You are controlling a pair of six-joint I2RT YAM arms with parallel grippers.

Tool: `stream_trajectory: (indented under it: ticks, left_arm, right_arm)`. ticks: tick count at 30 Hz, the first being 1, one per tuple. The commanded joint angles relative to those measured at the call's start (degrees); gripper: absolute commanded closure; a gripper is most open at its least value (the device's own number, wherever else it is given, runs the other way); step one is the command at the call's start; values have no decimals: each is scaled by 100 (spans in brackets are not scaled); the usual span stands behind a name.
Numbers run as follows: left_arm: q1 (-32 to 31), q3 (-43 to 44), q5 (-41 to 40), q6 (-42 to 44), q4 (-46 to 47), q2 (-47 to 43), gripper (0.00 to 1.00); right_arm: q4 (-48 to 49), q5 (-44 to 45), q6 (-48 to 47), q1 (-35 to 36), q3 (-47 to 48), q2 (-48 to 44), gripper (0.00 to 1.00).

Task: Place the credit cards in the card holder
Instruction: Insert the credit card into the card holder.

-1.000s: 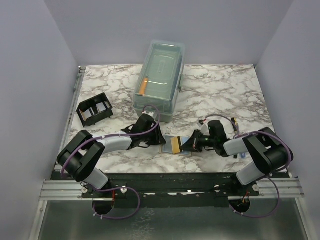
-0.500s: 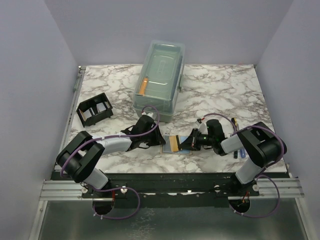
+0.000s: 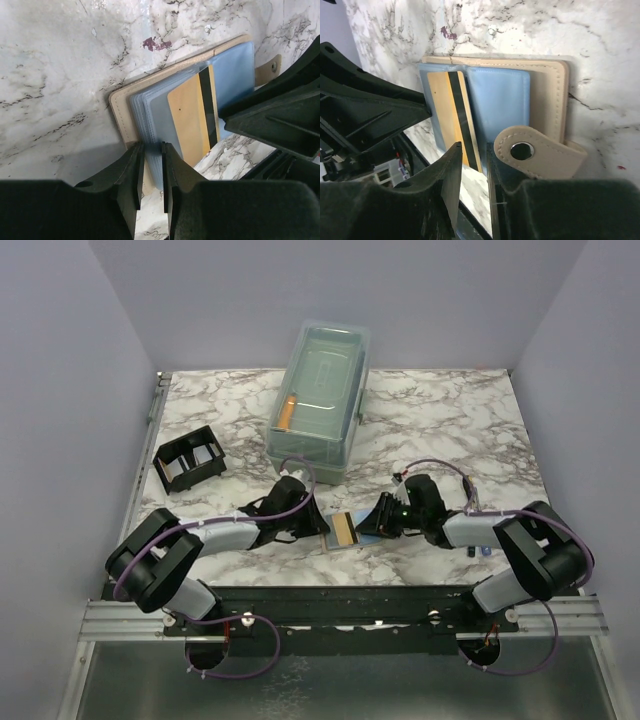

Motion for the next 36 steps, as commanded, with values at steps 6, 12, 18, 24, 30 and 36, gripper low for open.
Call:
stream_trajectory:
  ticks: [6, 12, 18, 24, 30, 36]
  left_arm:
    - [-45, -246, -196, 97, -425, -128, 75]
    - [-45, -246, -221, 83, -372, -76, 77]
    - [-48, -204, -154, 37, -284, -18, 79]
    - [-40, -202, -196, 59, -407, -274, 77]
    - [-17, -21, -297, 294, -1143, -881, 59]
    - [158, 7, -85, 460, -1697, -1450, 33]
  right_arm:
    - [-742, 100, -867, 6, 385, 140, 70]
    - [-231, -250, -627, 208, 687, 546, 75]
    - [309, -338, -20, 676, 783, 815, 92]
    - [-71, -34, 16, 670, 631, 511, 88]
    - [-1701, 354, -579, 658, 1011, -243, 74]
    - [-3769, 1318, -1260, 663, 1539, -954, 51]
